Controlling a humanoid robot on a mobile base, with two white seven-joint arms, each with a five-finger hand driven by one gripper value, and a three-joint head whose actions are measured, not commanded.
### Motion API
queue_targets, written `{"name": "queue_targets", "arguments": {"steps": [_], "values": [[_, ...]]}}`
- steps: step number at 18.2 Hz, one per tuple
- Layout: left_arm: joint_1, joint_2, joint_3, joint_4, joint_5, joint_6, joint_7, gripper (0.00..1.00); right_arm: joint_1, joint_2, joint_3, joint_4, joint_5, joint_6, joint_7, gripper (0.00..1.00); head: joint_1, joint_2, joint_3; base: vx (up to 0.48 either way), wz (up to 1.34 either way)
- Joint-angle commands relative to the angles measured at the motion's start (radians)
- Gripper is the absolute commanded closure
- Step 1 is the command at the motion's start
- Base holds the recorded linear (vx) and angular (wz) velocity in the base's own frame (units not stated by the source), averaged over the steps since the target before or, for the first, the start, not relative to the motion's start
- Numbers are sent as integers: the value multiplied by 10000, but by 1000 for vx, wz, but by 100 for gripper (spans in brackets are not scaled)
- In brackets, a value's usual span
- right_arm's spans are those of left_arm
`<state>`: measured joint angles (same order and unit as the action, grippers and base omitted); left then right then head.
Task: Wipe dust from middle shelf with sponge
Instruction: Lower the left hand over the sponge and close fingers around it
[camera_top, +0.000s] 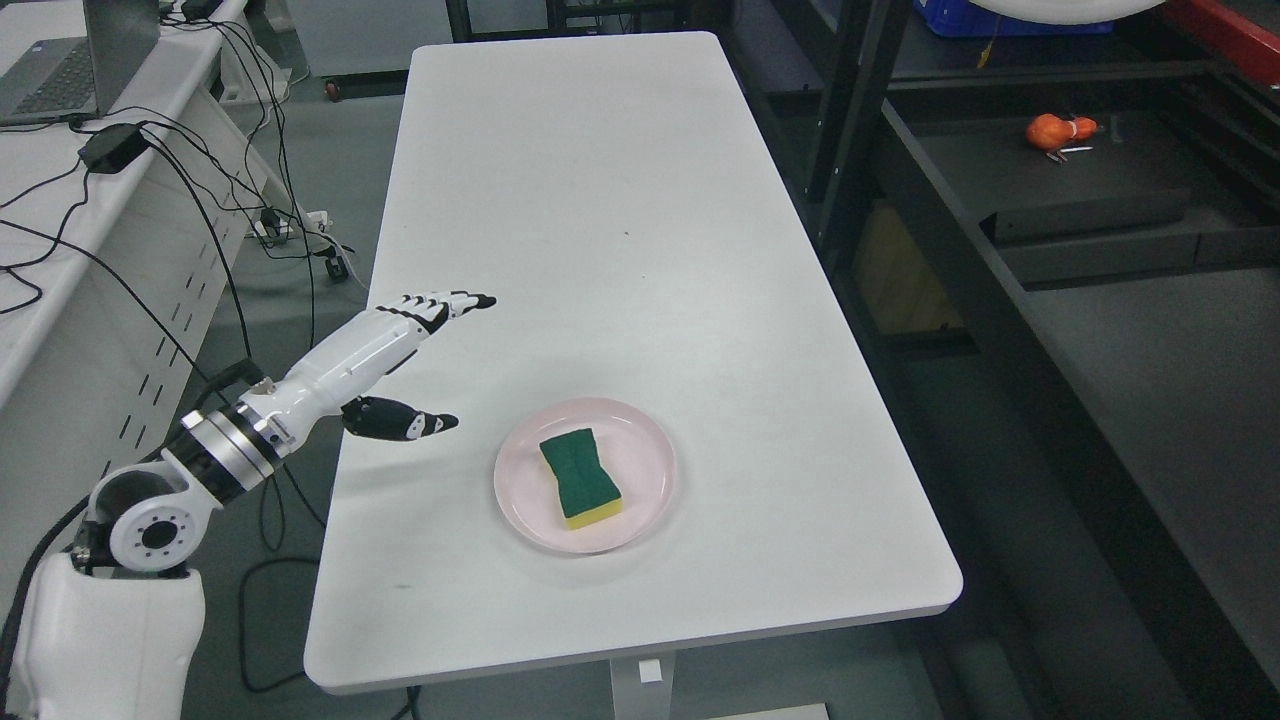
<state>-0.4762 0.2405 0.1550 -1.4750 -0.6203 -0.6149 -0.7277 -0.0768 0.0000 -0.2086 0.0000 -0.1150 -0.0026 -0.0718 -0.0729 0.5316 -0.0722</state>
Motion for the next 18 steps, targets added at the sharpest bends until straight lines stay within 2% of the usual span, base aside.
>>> {"name": "queue_targets", "arguments": {"steps": [1,4,7,11,14,15,18], "values": [[-1217,510,-2541,422,-1022,-539,-623,7,1,-175,0,-174,0,731,-3,0,0,0,0,0,0],[-1970,494,-4122,392,-1037,-754,-685,7,1,-175,0,-174,0,731,-18,0,0,0,0,0,0],[-1988,479,-4831,209,-1297,-769,-700,7,1,-175,0,-174,0,731,-3,0,0,0,0,0,0],[-1849,677,-4498,-772,-1298,-754,-1327,5,1,-175,0,-174,0,731,-3,0,0,0,0,0,0],[-1849,1350,-3959,-1386,-1267,-739,-1620,5,1,-175,0,-174,0,731,-18,0,0,0,0,0,0],[-1788,1657,-3989,-1342,-1328,-724,-1621,5,1,-175,0,-174,0,731,-3,0,0,0,0,0,0],[-1359,1630,-3989,-1052,-1832,-739,-1560,5,1,-175,0,-174,0,731,-18,0,0,0,0,0,0]]}}
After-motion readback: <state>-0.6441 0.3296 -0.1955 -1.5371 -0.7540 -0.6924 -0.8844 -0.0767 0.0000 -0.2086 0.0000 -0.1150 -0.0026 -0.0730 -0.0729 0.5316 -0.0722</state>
